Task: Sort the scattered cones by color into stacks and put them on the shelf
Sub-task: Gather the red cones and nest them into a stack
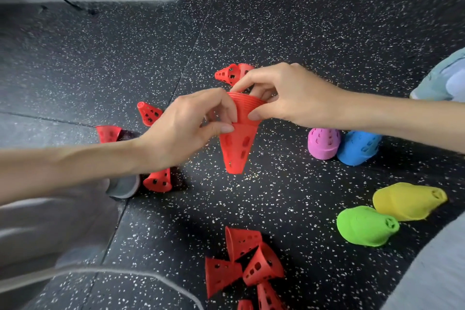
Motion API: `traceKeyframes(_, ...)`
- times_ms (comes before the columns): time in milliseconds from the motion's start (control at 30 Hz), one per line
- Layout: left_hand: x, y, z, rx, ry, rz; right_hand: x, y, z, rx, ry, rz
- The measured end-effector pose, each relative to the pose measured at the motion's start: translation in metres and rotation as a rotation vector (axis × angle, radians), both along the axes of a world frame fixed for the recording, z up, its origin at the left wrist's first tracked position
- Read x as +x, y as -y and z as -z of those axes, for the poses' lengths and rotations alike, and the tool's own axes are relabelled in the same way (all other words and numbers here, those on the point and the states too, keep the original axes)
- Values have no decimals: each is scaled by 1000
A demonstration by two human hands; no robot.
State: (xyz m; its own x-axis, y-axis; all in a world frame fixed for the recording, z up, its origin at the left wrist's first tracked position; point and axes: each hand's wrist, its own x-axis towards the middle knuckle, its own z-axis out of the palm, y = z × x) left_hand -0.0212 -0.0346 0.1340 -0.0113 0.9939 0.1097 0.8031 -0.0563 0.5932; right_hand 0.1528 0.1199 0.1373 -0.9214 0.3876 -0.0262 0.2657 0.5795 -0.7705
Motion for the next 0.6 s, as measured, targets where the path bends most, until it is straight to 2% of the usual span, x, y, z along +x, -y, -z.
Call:
traceKeyframes(200, 2, 21, -22, 62, -60, -72, -7, 15, -12, -90, -21, -110)
traceKeyframes(300, 10, 40, -25, 92, -27, -149, -8, 28, -14, -13, -7, -163)
traceKeyframes(600, 54, 115, 14, 73, 240, -385, 12, 54, -4, 126, 43, -224)
